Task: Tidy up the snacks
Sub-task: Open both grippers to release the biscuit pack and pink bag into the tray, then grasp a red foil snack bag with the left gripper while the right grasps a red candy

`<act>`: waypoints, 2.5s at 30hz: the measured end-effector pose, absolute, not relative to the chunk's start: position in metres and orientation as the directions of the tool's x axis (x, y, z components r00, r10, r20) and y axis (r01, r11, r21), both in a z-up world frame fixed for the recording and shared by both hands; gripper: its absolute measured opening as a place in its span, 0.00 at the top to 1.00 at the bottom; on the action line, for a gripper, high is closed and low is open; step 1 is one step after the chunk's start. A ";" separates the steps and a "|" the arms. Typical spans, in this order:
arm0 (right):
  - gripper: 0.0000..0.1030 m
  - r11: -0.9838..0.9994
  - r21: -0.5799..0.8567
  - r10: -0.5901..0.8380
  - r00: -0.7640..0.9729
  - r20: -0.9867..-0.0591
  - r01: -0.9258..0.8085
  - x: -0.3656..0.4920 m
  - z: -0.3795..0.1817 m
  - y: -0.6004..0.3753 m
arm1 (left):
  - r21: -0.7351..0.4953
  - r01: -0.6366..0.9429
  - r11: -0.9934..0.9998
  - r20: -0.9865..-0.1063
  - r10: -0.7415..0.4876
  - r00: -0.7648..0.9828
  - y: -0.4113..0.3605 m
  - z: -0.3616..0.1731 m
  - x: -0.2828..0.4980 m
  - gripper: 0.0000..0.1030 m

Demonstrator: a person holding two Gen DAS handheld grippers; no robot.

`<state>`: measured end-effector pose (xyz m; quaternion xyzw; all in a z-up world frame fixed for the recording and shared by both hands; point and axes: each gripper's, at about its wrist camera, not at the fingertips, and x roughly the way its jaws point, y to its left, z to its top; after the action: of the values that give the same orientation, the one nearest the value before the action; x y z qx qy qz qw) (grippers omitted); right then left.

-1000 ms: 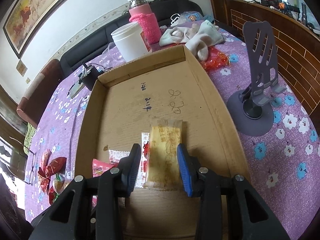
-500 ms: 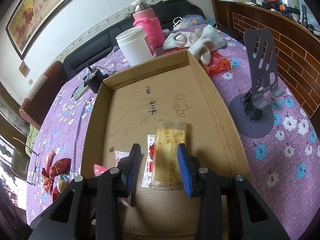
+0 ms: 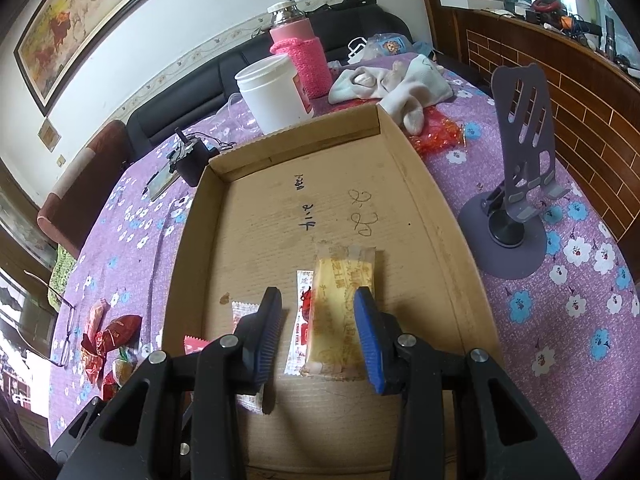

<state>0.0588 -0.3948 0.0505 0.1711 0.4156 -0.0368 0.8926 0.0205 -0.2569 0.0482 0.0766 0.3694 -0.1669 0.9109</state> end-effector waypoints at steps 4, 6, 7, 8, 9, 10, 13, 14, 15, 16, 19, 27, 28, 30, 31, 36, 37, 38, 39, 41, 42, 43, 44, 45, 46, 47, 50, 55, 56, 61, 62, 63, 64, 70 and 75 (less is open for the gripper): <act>0.65 0.940 0.271 0.072 0.653 -0.754 0.209 0.059 0.051 -0.394 | 0.023 0.358 0.933 -0.693 -0.243 0.678 -0.256 0.049 0.020 0.65; 0.65 0.940 0.271 0.072 0.653 -0.754 0.210 0.059 0.051 -0.394 | 0.024 0.357 0.934 -0.692 -0.242 0.680 -0.256 0.049 0.020 0.64; 0.65 0.940 0.270 0.070 0.653 -0.754 0.210 0.059 0.051 -0.394 | 0.024 0.356 0.934 -0.691 -0.242 0.681 -0.256 0.049 0.020 0.63; 0.65 0.939 0.270 0.070 0.654 -0.753 0.211 0.059 0.051 -0.395 | 0.025 0.355 0.934 -0.690 -0.241 0.682 -0.255 0.050 0.019 0.60; 0.65 0.939 0.272 0.071 0.655 -0.752 0.212 0.058 0.051 -0.395 | 0.025 0.354 0.935 -0.687 -0.241 0.685 -0.255 0.050 0.019 0.58; 0.65 0.938 0.273 0.070 0.656 -0.751 0.212 0.058 0.051 -0.395 | 0.026 0.352 0.936 -0.684 -0.240 0.689 -0.254 0.051 0.019 0.58; 0.65 0.937 0.276 0.070 0.659 -0.749 0.214 0.057 0.052 -0.396 | 0.029 0.347 0.938 -0.676 -0.237 0.698 -0.254 0.053 0.019 0.57; 0.65 0.937 0.276 0.070 0.661 -0.747 0.213 0.057 0.053 -0.395 | 0.028 0.345 0.938 -0.673 -0.237 0.701 -0.253 0.054 0.018 0.57; 0.65 0.938 0.274 0.067 0.663 -0.746 0.213 0.057 0.053 -0.395 | 0.026 0.344 0.938 -0.670 -0.239 0.703 -0.252 0.055 0.018 0.57; 0.64 0.938 0.271 0.063 0.664 -0.745 0.215 0.056 0.054 -0.395 | 0.023 0.343 0.939 -0.665 -0.241 0.706 -0.251 0.056 0.017 0.57; 0.61 0.937 0.274 0.064 0.667 -0.742 0.216 0.056 0.054 -0.395 | 0.013 0.336 0.942 -0.660 -0.244 0.710 -0.248 0.059 0.017 0.57; 0.56 0.947 0.259 0.059 0.690 -0.721 0.189 0.053 0.061 -0.388 | -0.037 0.301 0.953 -0.655 -0.251 0.713 -0.232 0.069 0.021 0.46; 0.54 0.948 0.259 0.059 0.696 -0.715 0.186 0.052 0.063 -0.387 | -0.053 0.301 0.952 -0.659 -0.259 0.706 -0.229 0.071 0.022 0.45; 0.53 0.947 0.266 0.064 0.702 -0.709 0.182 0.051 0.065 -0.387 | -0.070 0.287 0.955 -0.669 -0.258 0.697 -0.225 0.072 0.023 0.43; 0.53 0.946 0.271 0.068 0.705 -0.706 0.180 0.050 0.066 -0.387 | -0.076 0.281 0.957 -0.676 -0.257 0.691 -0.223 0.074 0.022 0.43; 0.52 0.946 0.282 0.085 0.713 -0.696 0.162 0.048 0.070 -0.384 | -0.106 0.269 0.957 -0.703 -0.264 0.660 -0.209 0.081 0.016 0.40; 0.52 0.947 0.282 0.088 0.715 -0.694 0.157 0.047 0.071 -0.383 | -0.108 0.260 0.960 -0.705 -0.258 0.660 -0.203 0.083 0.013 0.39; 0.51 0.948 0.281 0.090 0.717 -0.691 0.151 0.046 0.071 -0.381 | -0.108 0.254 0.961 -0.704 -0.255 0.663 -0.198 0.084 0.011 0.36; 0.51 0.949 0.280 0.094 0.719 -0.688 0.144 0.045 0.072 -0.379 | -0.106 0.245 0.964 -0.700 -0.247 0.670 -0.191 0.086 0.009 0.35; 0.51 0.952 0.279 0.103 0.722 -0.684 0.128 0.044 0.074 -0.374 | -0.096 0.214 0.972 -0.693 -0.220 0.686 -0.174 0.091 0.003 0.35; 0.50 0.953 0.277 0.106 0.722 -0.683 0.122 0.044 0.074 -0.372 | -0.095 0.206 0.974 -0.692 -0.213 0.690 -0.168 0.092 0.002 0.35; 0.50 0.954 0.275 0.108 0.723 -0.682 0.117 0.043 0.074 -0.369 | -0.093 0.189 0.977 -0.692 -0.200 0.693 -0.157 0.093 0.001 0.35; 0.50 0.955 0.273 0.110 0.724 -0.681 0.112 0.043 0.074 -0.368 | -0.090 0.171 0.981 -0.695 -0.184 0.695 -0.146 0.094 0.000 0.35; 0.49 0.957 0.272 0.114 0.724 -0.681 0.105 0.043 0.075 -0.366 | -0.089 0.156 0.984 -0.694 -0.174 0.699 -0.135 0.094 -0.001 0.35; 0.49 0.957 0.271 0.117 0.724 -0.680 0.100 0.043 0.075 -0.364 | -0.087 0.140 0.986 -0.693 -0.161 0.702 -0.125 0.094 -0.001 0.35; 0.49 0.958 0.270 0.119 0.724 -0.679 0.096 0.043 0.075 -0.362 | -0.080 0.120 0.989 -0.696 -0.142 0.704 -0.116 0.094 0.000 0.35; 0.49 0.960 0.266 0.121 0.722 -0.681 0.090 0.043 0.073 -0.358 | -0.081 0.027 0.996 -0.717 -0.077 0.693 -0.075 0.087 0.006 0.33; 0.48 0.963 0.260 0.131 0.721 -0.680 0.070 0.042 0.073 -0.352 | -0.174 -0.151 0.973 -0.793 -0.047 0.607 -0.014 0.067 0.030 0.33; 0.48 0.964 0.259 0.133 0.721 -0.680 0.067 0.041 0.074 -0.351 | -0.195 -0.169 0.966 -0.803 -0.058 0.593 -0.007 0.064 0.034 0.33; 0.48 0.963 0.265 0.148 0.720 -0.678 0.051 0.040 0.075 -0.347 | -0.240 -0.226 0.944 -0.847 -0.089 0.524 0.005 0.045 0.058 0.33; 0.48 0.963 0.266 0.153 0.721 -0.676 0.045 0.039 0.075 -0.346 | -0.239 -0.233 0.943 -0.850 -0.088 0.519 0.004 0.044 0.061 0.33; 0.48 0.963 0.268 0.160 0.722 -0.673 0.035 0.038 0.076 -0.344 | -0.235 -0.250 0.939 -0.854 -0.076 0.514 0.005 0.040 0.065 0.33; 0.48 0.962 0.272 0.174 0.724 -0.667 0.019 0.037 0.077 -0.341 | -0.234 -0.260 0.937 -0.856 -0.072 0.512 0.006 0.039 0.067 0.33; 0.48 0.947 0.274 0.311 0.692 -0.651 -0.167 0.028 0.078 -0.298 | -0.249 -0.266 0.931 -0.863 -0.088 0.498 0.007 0.025 0.083 0.33; 0.48 0.903 0.257 0.422 0.593 -0.686 -0.345 0.019 0.065 -0.249 | -0.200 -0.219 0.955 -0.854 -0.060 0.517 -0.003 0.016 0.092 0.36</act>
<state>0.0190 -0.2485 0.0653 0.0487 0.3966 0.2150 0.8911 0.0925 -0.0031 0.0158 -0.1426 0.4894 0.0462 0.8591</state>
